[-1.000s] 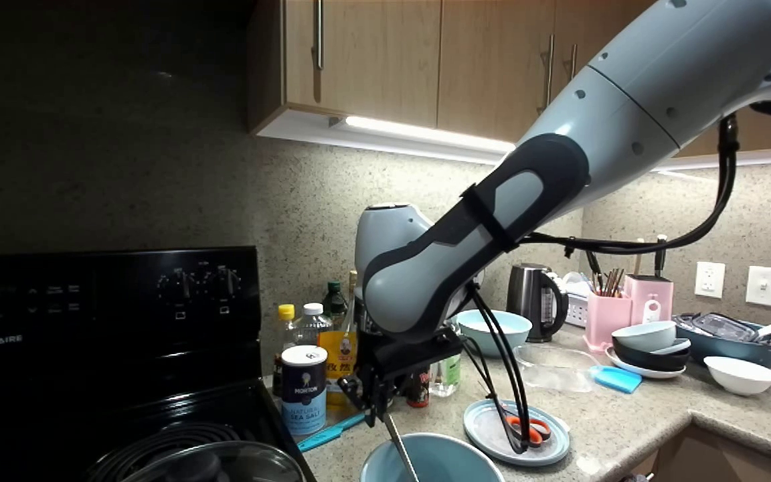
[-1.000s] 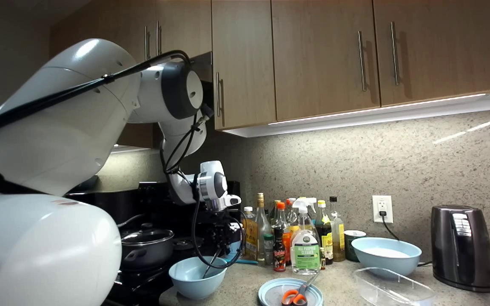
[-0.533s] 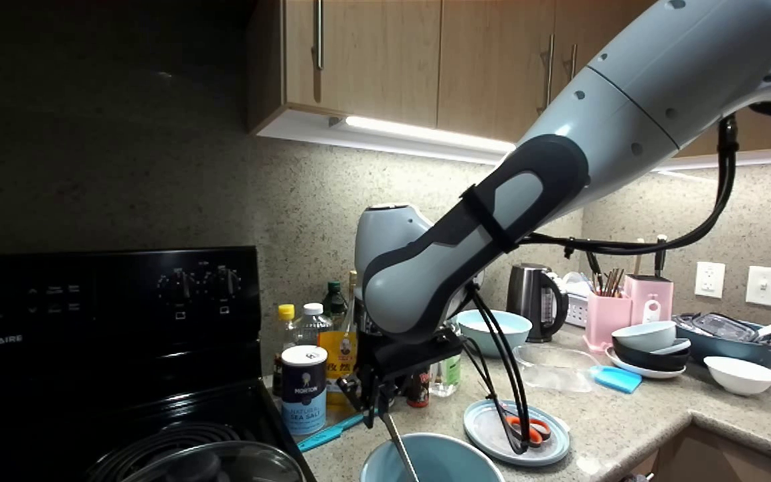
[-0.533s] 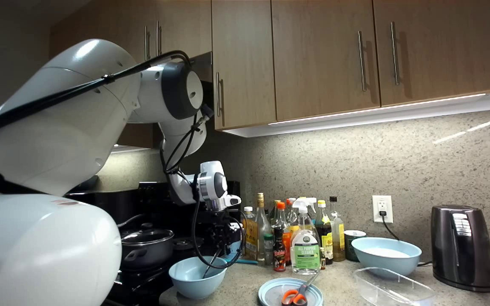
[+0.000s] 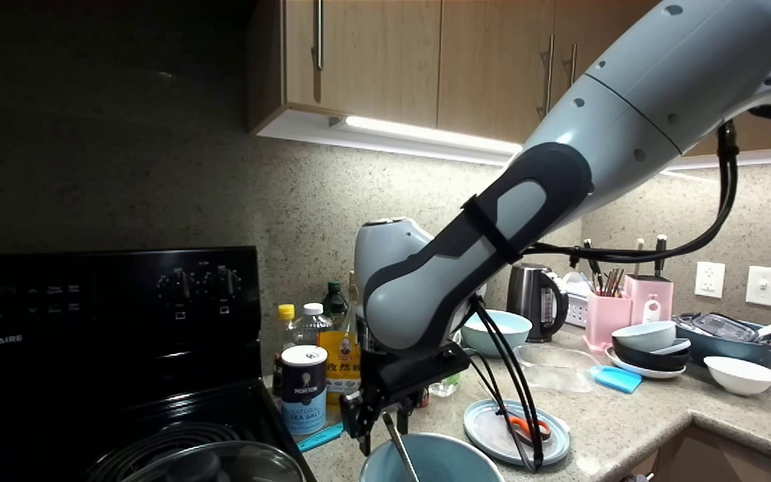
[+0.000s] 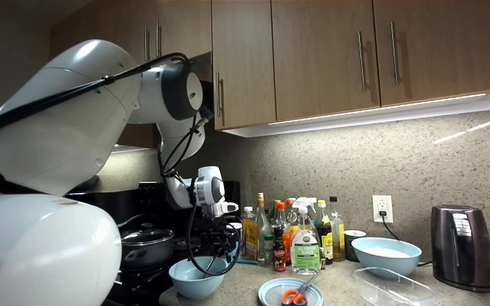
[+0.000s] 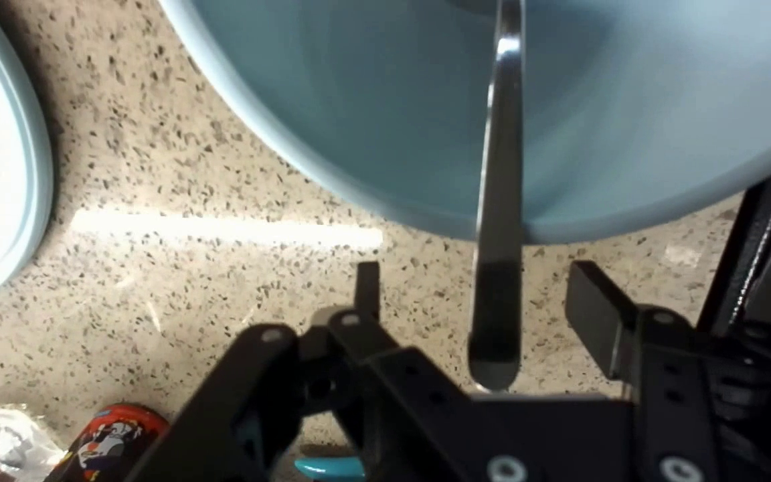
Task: Pick up the spoon and put it in the bowl
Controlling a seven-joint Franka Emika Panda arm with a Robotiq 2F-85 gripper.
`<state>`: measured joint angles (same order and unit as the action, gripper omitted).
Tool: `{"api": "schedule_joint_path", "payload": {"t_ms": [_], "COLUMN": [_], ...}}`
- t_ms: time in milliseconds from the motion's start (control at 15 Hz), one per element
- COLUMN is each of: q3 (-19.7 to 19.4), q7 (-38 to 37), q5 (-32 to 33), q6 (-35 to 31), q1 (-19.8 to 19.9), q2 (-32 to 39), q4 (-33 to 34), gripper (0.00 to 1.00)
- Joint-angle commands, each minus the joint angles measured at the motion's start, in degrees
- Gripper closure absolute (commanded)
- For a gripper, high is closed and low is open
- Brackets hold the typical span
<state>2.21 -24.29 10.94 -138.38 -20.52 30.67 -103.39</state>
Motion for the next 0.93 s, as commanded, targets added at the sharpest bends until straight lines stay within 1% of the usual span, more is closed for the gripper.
{"api": "schedule_joint_path", "payload": {"t_ms": [0, 67, 133, 267, 533, 867], "q3": [-0.1, -0.1, -0.1, -0.3, 0.3, -2.7], "q7": [0.1, 0.1, -0.1, -0.2, 0.3, -3.6], "q5": [-0.1, -0.1, -0.1, 0.3, -0.1, 4.6], "q6": [0.1, 0.1, -0.4, -0.6, -1.6, -5.5], "q1": [0.0, 0.0, -0.1, -0.2, -0.2, -3.2], "q2": [0.0, 0.0, 0.0, 0.0, 0.1, -2.4], "q4": [0.0, -0.1, -0.1, -0.2, -0.8, -2.8], "gripper": [0.21, 0.01, 0.04, 0.0, 0.0, 0.0]}}
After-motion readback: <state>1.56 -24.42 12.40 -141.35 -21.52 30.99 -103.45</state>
